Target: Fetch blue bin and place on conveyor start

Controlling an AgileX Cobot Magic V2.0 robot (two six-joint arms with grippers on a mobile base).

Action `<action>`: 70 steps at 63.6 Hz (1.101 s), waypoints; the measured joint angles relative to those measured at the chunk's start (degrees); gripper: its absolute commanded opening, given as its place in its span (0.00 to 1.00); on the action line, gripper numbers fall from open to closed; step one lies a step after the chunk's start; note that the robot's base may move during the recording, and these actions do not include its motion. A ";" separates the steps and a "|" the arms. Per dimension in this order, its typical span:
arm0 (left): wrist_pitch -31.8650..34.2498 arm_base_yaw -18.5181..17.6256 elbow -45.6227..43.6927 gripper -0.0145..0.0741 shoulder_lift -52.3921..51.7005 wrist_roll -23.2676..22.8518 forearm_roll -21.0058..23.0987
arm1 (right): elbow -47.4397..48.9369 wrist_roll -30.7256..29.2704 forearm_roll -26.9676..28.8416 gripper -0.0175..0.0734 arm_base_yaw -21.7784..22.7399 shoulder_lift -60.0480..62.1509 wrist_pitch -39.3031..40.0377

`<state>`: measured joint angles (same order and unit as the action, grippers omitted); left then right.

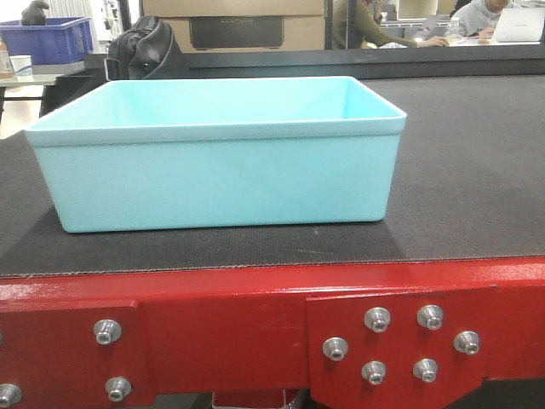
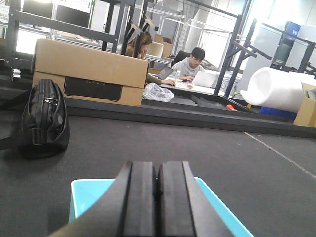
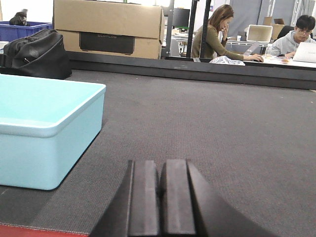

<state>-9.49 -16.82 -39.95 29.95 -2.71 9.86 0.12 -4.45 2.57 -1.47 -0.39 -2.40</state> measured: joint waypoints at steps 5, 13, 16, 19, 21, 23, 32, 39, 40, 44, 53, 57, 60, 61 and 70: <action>0.00 0.00 0.00 0.04 0.00 0.00 0.00 | 0.00 0.00 0.00 0.01 0.00 0.00 0.00; 0.26 0.00 0.51 0.04 -0.12 0.00 0.00 | 0.00 0.00 0.00 0.01 0.00 0.00 0.00; 0.90 0.14 1.20 0.04 -0.25 0.00 0.00 | 0.00 0.00 0.00 0.01 0.00 0.00 0.00; 1.69 0.67 2.23 0.04 -0.66 0.00 -0.46 | 0.00 0.00 0.00 0.01 0.00 0.00 0.00; 2.64 1.30 3.12 0.04 -1.10 0.00 -1.00 | 0.00 0.00 0.00 0.01 0.00 0.06 0.00; 3.93 2.30 4.39 0.04 -1.73 0.04 -1.95 | 0.00 0.00 0.00 0.01 0.00 0.14 0.00; 7.58 7.83 9.82 0.04 -5.03 0.04 -3.29 | 0.00 0.00 0.00 0.01 0.00 0.14 0.00; 8.32 13.23 15.28 0.04 -8.78 0.04 -3.43 | 0.00 0.00 0.00 0.01 0.00 0.14 0.00; 8.36 13.93 15.96 0.04 -9.35 0.04 -3.43 | 0.00 0.00 0.00 0.01 0.00 0.14 0.00; 8.45 17.23 19.12 0.04 -12.34 0.04 -3.52 | 0.00 0.00 0.00 0.01 0.00 0.14 0.00; 8.19 22.83 26.17 0.04 -19.12 0.04 -3.65 | 0.00 0.00 0.00 0.01 0.00 0.14 0.00; 7.49 24.59 29.46 0.04 -22.75 0.04 -3.75 | 0.00 0.00 0.00 0.01 0.00 0.14 0.00; 6.75 24.93 31.35 0.04 -24.85 0.04 -4.01 | 0.00 0.00 0.00 0.01 0.00 0.14 0.00; 6.52 24.93 31.85 0.04 -25.38 0.04 -4.02 | 0.00 0.00 0.00 0.01 0.00 0.14 0.00; 3.45 24.82 36.07 0.04 -29.26 0.04 -6.05 | 0.00 0.00 0.00 0.01 0.00 0.14 0.00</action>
<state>-6.04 7.99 -3.88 0.69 -2.67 3.81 0.12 -4.45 2.57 -1.47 -0.25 -2.40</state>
